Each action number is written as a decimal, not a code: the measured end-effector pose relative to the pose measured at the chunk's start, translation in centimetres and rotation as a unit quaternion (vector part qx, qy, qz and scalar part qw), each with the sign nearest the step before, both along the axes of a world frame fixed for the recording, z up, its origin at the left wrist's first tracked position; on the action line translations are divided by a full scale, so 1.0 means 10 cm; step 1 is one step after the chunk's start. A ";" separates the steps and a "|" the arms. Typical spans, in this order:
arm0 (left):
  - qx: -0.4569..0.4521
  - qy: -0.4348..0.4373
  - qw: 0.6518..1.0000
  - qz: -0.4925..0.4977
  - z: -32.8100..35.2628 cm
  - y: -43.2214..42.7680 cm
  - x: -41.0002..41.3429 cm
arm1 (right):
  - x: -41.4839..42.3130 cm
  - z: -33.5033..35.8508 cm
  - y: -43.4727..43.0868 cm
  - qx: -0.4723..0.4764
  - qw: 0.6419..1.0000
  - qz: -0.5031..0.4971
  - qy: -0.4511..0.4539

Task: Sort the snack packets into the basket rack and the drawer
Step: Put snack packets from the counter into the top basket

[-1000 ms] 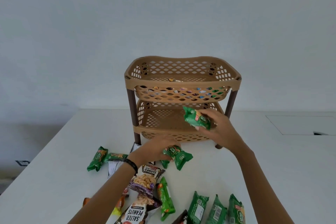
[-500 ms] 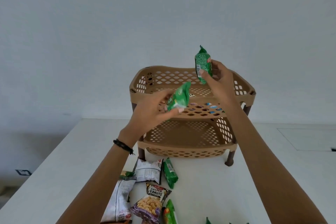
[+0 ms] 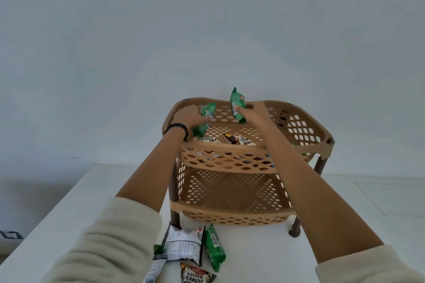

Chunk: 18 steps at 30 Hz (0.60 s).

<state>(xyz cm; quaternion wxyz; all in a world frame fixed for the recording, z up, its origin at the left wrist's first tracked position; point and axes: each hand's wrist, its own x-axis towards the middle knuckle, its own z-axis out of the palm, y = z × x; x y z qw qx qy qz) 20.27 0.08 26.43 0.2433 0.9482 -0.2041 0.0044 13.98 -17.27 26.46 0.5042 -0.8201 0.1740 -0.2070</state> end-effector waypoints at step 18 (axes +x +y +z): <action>0.073 0.093 0.991 0.070 -0.25 -0.14 0.35 | 0.61 -0.20 0.23 -0.373 0.893 0.054 0.246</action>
